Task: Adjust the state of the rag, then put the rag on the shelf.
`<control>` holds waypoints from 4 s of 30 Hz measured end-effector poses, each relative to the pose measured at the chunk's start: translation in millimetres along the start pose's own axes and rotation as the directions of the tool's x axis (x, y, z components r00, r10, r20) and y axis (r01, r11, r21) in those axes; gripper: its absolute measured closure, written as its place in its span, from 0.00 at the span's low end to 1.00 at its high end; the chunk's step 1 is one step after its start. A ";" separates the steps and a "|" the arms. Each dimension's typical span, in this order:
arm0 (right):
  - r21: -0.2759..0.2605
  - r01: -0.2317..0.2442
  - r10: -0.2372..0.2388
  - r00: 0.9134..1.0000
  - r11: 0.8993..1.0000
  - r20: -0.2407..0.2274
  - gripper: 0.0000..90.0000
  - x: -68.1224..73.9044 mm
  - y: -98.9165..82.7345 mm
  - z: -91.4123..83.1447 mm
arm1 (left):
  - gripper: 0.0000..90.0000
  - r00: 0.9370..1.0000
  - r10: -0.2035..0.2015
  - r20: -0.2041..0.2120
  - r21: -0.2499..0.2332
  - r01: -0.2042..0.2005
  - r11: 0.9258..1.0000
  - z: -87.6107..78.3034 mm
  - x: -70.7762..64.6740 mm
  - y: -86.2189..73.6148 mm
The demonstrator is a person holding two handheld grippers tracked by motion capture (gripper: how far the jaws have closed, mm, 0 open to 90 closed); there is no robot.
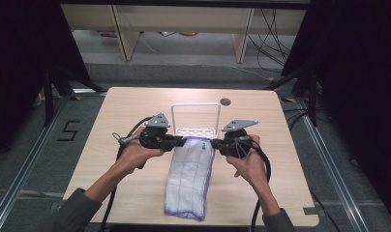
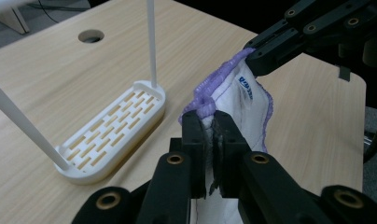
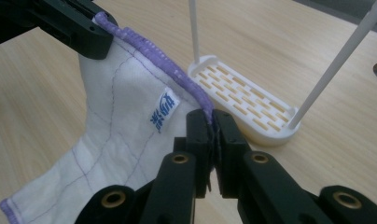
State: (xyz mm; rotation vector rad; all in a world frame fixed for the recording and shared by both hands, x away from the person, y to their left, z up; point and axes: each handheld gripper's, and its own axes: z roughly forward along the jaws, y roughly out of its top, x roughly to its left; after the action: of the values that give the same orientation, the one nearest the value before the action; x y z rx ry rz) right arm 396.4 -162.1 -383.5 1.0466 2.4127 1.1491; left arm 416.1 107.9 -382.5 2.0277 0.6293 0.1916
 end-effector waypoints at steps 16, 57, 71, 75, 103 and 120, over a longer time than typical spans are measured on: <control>-0.062 0.055 -0.054 0.998 0.997 0.031 0.96 9.1 47.3 -38.0 | 0.94 0.999 0.038 -0.015 -0.081 -0.040 0.996 -36.4 -11.7 40.5; -0.171 0.022 -0.011 0.998 0.985 0.064 0.96 -30.3 138.1 -53.0 | 0.94 0.990 -0.045 -0.136 -0.139 0.026 0.990 -43.3 38.4 124.1; -0.193 0.000 0.019 0.995 0.981 0.098 0.96 -40.2 164.1 -53.3 | 0.94 0.986 -0.085 -0.146 -0.176 0.058 0.983 -44.5 53.6 147.8; -0.205 -0.019 0.041 0.994 0.979 0.100 0.96 -42.7 170.9 -55.6 | 0.94 0.984 -0.096 -0.150 -0.186 0.068 0.980 -44.1 58.7 156.0; -0.143 -0.056 0.089 0.969 0.988 0.231 0.95 -98.3 163.7 43.0 | 0.92 0.966 -0.142 -0.216 -0.156 0.110 0.982 32.4 135.0 134.7; 0.043 -0.116 0.103 0.967 0.992 0.234 0.93 -106.7 138.7 74.6 | 0.89 0.965 -0.189 -0.181 -0.049 0.183 0.982 55.3 145.4 99.2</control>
State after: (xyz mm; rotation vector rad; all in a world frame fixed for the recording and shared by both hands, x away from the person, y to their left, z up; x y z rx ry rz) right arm 578.2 -137.0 -333.1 1.2700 2.2401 0.9377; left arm 596.4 99.7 -344.6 1.9210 0.9231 0.2786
